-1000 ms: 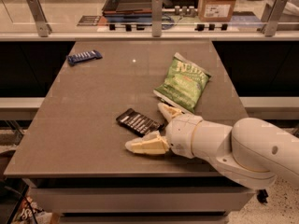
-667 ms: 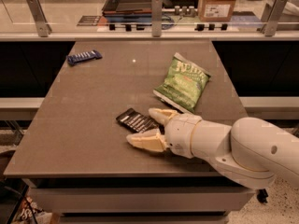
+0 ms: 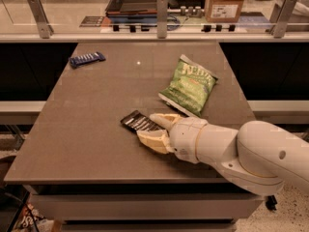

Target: Move rxbar chocolate near rxbar blueberry

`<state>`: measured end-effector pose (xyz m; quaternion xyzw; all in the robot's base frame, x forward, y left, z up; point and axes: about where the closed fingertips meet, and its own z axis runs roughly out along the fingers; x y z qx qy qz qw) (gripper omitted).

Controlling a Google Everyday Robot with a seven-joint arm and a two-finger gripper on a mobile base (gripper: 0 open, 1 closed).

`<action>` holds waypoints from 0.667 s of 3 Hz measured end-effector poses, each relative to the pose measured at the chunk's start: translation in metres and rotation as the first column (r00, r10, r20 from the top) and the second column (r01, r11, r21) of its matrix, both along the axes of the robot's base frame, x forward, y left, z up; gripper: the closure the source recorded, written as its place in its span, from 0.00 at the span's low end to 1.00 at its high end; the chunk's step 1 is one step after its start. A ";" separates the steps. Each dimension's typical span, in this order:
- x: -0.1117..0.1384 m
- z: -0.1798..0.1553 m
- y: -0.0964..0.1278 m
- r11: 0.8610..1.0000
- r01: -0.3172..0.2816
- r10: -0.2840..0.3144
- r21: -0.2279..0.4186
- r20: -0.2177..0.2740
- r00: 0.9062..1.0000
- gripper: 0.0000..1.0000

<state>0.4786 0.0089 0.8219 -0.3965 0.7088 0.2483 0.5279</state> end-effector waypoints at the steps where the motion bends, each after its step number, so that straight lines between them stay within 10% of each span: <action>1: -0.001 0.002 0.002 1.000 -0.003 0.003 -0.003 0.003 1.000 1.00; 2: -0.001 0.002 0.002 1.000 -0.003 0.003 -0.003 0.003 1.000 1.00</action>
Offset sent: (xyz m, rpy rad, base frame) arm -0.0006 0.0016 0.0013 -0.0024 -0.0027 0.0025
